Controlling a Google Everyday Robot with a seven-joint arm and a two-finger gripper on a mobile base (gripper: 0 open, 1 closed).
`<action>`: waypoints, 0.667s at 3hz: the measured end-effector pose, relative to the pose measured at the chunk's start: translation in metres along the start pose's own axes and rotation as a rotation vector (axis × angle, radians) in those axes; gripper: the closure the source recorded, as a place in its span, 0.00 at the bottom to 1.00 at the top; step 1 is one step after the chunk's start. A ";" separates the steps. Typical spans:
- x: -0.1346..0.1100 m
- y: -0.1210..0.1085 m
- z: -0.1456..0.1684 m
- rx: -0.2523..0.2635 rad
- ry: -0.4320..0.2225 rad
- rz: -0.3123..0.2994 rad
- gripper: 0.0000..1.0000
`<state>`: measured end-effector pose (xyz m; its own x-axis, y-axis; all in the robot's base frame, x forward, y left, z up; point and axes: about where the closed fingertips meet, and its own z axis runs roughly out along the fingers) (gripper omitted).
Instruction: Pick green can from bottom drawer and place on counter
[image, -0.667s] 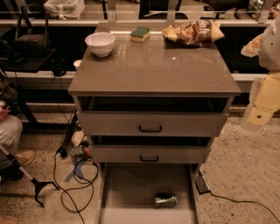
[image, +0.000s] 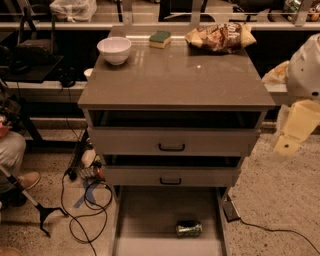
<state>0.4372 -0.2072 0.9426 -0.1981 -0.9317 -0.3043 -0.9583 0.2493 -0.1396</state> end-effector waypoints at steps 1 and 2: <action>-0.006 0.026 0.060 -0.137 -0.169 0.030 0.00; -0.017 0.061 0.131 -0.230 -0.335 0.090 0.00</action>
Offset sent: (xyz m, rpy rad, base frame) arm -0.0655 0.1103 -0.2510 0.6174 0.3091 -0.0004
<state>0.4091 -0.1418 0.8157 -0.2413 -0.7622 -0.6007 -0.9688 0.2249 0.1038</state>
